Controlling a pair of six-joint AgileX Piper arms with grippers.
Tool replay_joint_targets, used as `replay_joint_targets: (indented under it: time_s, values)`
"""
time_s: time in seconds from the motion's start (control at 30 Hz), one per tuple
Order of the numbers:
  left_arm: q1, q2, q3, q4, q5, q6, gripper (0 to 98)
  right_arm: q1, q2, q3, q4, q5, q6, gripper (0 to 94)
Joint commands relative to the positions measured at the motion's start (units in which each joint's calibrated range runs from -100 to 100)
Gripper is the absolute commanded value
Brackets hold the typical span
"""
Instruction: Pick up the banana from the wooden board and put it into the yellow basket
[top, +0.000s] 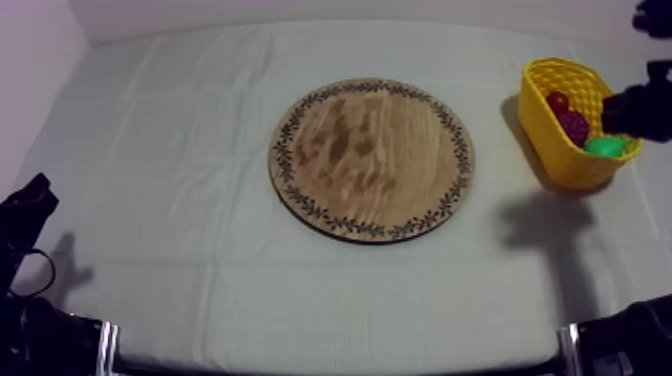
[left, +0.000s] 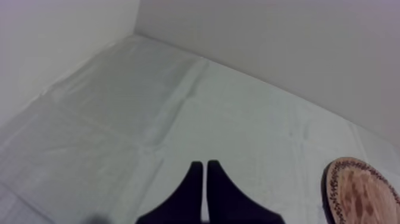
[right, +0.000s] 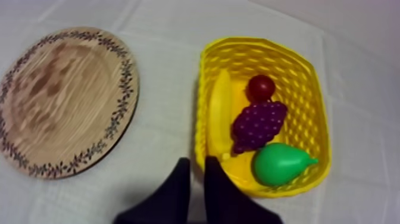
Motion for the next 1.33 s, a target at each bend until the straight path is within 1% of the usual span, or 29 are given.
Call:
replay_joint_targets:
  time_s: [0.0,0.1,0.2,0.23,0.3,0.37,0.43,0.57,0.67,0.73,0.83,0.93,1.07,1.13,1.2,1.3]
  values:
    - [0.0,0.0,0.0,0.04,0.0,0.0,0.1,-0.5,-11.1,9.2,-4.0,-0.5,5.9,2.7]
    - [0.0,0.0,0.0,0.04,0.0,0.0,0.1,-1.4,-18.8,16.2,-7.0,-0.9,10.3,1.5]
    - [0.0,0.0,0.0,0.04,0.0,0.0,0.1,-1.8,-25.5,22.4,-9.1,-1.3,12.8,1.0]
    - [0.0,0.0,0.0,0.04,0.0,0.0,0.1,-1.9,-27.3,24.2,-9.5,-1.7,12.7,1.0]
    - [0.0,0.0,0.0,0.04,0.0,0.0,0.1,-2.1,-30.5,26.8,-9.3,-2.6,9.7,0.9]
    - [0.0,0.0,0.0,0.04,0.0,0.0,0.1,-2.1,-33.4,28.3,-8.5,-2.8,5.0,1.4]
    - [0.0,0.0,0.0,0.04,0.0,0.0,0.1,-2.4,-36.7,28.9,-7.5,-2.0,0.0,2.3]
    - [0.0,0.0,0.0,0.04,0.0,0.0,0.1,-4.7,-42.9,29.3,-5.2,0.8,-7.6,1.5]
    - [0.0,0.0,0.0,0.04,0.0,0.0,0.1,-6.8,-44.4,30.2,-2.5,0.4,-11.2,1.0]
    - [0.0,0.0,0.0,0.04,0.0,0.0,0.1,-7.5,-44.8,31.3,-1.0,-1.2,-11.9,0.9]
    - [0.0,0.0,0.0,0.04,0.0,0.0,0.1,-7.9,-45.1,33.2,1.4,-6.0,-12.0,0.8]
    - [0.0,0.0,0.0,0.04,0.0,0.0,0.1,-8.1,-45.2,34.0,2.4,-8.5,-9.3,0.7]
    - [0.0,0.0,0.0,0.04,0.0,0.0,0.1,-8.1,-45.2,34.3,2.8,-9.4,-3.8,0.7]
    - [0.0,0.0,0.0,0.04,0.0,0.0,0.1,-8.2,-45.2,34.4,2.8,-9.5,-1.8,0.7]
    - [0.0,0.0,0.0,0.04,0.0,0.0,0.1,-8.2,-45.2,34.4,2.9,-9.6,-0.8,0.7]
    - [0.0,0.0,0.0,0.04,0.0,0.0,0.1,-8.2,-45.2,34.4,2.9,-9.6,-0.6,0.7]
